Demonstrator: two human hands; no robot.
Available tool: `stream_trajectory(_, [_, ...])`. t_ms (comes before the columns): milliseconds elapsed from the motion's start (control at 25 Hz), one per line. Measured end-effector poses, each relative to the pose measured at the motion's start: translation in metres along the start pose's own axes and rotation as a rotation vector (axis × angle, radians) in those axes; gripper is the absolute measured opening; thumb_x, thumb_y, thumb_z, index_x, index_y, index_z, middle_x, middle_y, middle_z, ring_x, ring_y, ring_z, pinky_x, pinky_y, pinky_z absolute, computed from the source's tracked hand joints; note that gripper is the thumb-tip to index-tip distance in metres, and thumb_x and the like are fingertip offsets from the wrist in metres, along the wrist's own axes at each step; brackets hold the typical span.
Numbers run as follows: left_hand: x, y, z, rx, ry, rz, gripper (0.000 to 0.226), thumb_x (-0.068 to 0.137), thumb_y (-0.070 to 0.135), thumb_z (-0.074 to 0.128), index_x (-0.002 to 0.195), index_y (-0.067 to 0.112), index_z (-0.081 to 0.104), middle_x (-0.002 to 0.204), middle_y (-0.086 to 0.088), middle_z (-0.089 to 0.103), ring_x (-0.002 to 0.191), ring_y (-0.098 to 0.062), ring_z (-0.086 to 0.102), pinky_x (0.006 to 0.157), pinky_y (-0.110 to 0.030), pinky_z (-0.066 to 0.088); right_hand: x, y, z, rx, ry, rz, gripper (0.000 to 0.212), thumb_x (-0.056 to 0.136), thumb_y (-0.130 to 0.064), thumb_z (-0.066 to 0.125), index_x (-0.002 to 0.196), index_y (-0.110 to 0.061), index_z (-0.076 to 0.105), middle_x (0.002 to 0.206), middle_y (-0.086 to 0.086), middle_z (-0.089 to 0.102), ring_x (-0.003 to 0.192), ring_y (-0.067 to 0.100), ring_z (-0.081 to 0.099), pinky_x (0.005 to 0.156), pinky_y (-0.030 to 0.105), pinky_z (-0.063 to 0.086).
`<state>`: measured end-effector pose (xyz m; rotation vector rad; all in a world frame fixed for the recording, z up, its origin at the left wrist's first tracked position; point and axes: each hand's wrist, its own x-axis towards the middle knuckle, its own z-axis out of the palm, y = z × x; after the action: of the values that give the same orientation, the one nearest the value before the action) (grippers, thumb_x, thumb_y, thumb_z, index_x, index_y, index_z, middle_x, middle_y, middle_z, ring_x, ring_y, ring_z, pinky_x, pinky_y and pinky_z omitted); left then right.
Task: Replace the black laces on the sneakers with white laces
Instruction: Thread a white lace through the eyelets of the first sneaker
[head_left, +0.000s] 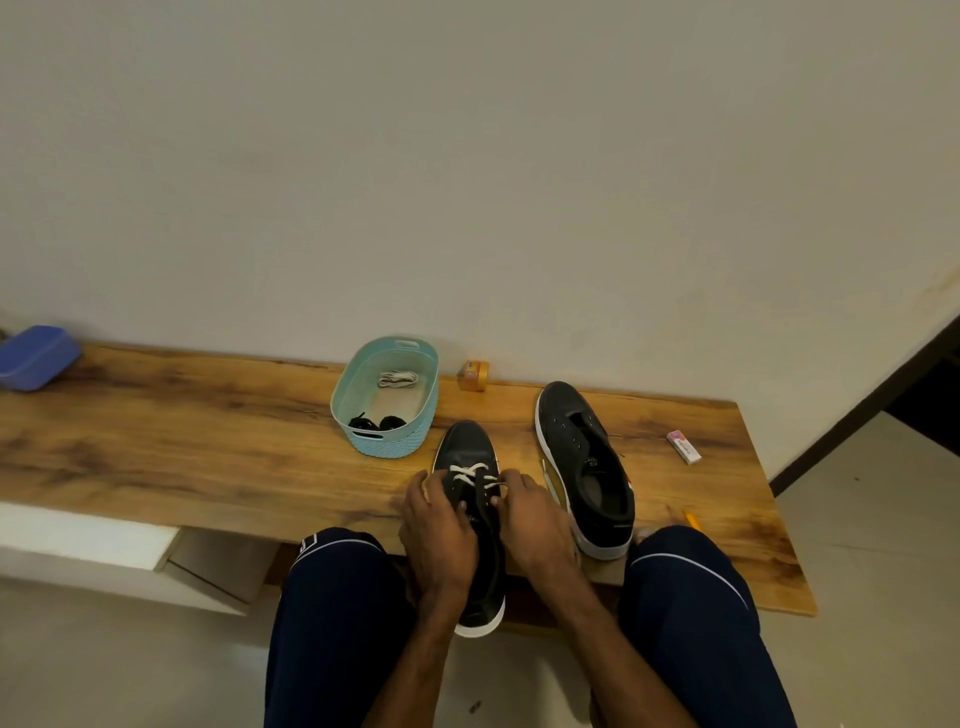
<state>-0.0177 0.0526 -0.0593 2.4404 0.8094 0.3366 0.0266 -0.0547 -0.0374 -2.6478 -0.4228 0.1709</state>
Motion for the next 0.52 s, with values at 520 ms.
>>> stream_trajectory(520, [0.013, 0.000, 0.006, -0.032, -0.049, 0.048, 0.037, 0.095, 0.013, 0.056, 0.130, 0.027, 0.055, 0.131, 0.001, 0.052, 0.115, -0.015, 0.051, 0.092, -0.036, 0.050, 0.042, 0.005, 0.000, 0.451, -0.312, 0.227, 0.028, 0.098, -0.035, 0.046, 0.089, -0.013, 0.060, 0.083, 0.002, 0.062, 0.073, 0.015, 0.058, 0.063, 0.031, 0.043])
